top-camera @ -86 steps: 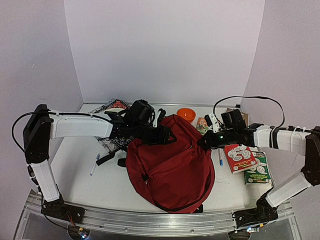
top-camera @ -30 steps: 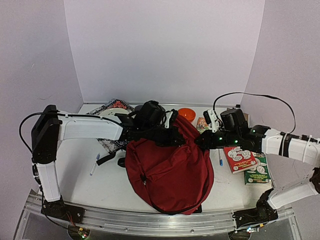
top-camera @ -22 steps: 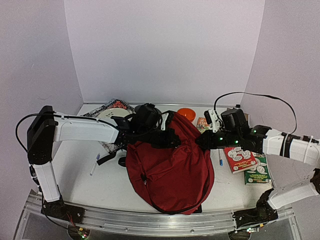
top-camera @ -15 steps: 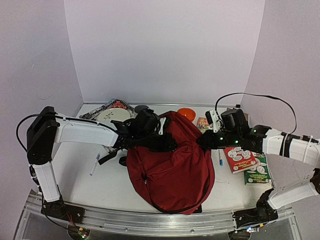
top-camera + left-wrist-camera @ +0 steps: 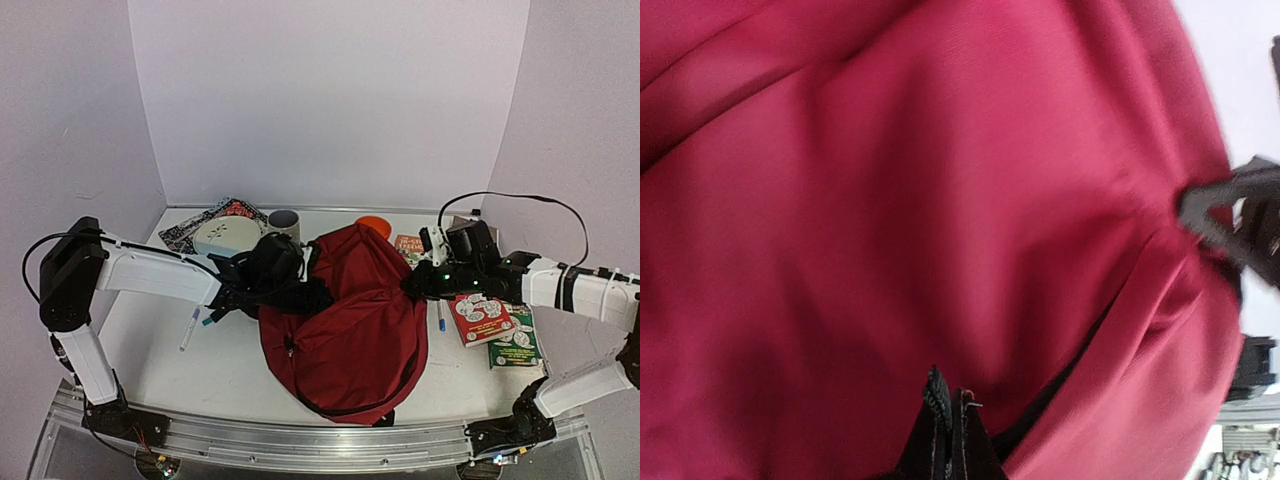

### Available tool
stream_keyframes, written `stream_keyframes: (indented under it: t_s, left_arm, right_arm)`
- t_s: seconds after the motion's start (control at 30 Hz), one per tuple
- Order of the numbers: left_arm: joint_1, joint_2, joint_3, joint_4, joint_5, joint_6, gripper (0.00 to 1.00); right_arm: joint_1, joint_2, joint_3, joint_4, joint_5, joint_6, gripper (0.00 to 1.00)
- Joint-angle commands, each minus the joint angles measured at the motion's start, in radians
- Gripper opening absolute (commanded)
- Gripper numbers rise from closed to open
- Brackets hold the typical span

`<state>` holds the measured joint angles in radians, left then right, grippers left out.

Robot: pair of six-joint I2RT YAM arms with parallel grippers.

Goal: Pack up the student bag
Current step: Unzip the lower front pocket of the bag at the center of the board.

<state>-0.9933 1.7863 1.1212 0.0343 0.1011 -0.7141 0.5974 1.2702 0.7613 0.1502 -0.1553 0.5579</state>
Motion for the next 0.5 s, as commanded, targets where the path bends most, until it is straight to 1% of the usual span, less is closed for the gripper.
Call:
stream_keyframes:
  t_s: [0.0,0.27,0.47]
  left_arm:
    - [0.035,-0.081,-0.097,-0.093,-0.12,0.03,0.0]
    - [0.049,-0.176,-0.228,-0.128,-0.212,0.031,0.0]
    - [0.098,-0.23,-0.291,-0.167,-0.284,0.043,0.0]
  right_arm:
    - [-0.077,-0.014,-0.015,0.038,0.033,0.002,0.0]
    - [-0.119,-0.008,-0.03,0.038,0.001,-0.024,0.0]
    - [-0.145,0.005,-0.065,0.038,0.027,-0.016,0.0]
